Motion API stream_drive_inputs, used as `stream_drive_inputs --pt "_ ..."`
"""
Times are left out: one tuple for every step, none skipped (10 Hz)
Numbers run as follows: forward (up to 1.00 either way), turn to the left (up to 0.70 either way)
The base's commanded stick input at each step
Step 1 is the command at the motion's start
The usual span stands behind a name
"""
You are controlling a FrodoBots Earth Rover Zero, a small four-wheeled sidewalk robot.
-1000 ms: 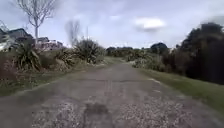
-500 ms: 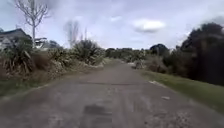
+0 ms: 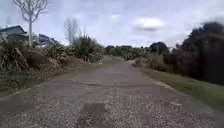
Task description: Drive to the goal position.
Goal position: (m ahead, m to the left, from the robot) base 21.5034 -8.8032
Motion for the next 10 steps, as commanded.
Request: stream_drive_inputs --pt "0.7 0.02" --pt "0.7 0.02" --pt "0.7 0.02" --pt "0.7 0.02" --pt "0.7 0.02" --pt "0.7 0.02" --pt "0.7 0.02" --pt "0.7 0.01" --pt "0.7 0.0" --pt "0.7 0.0"
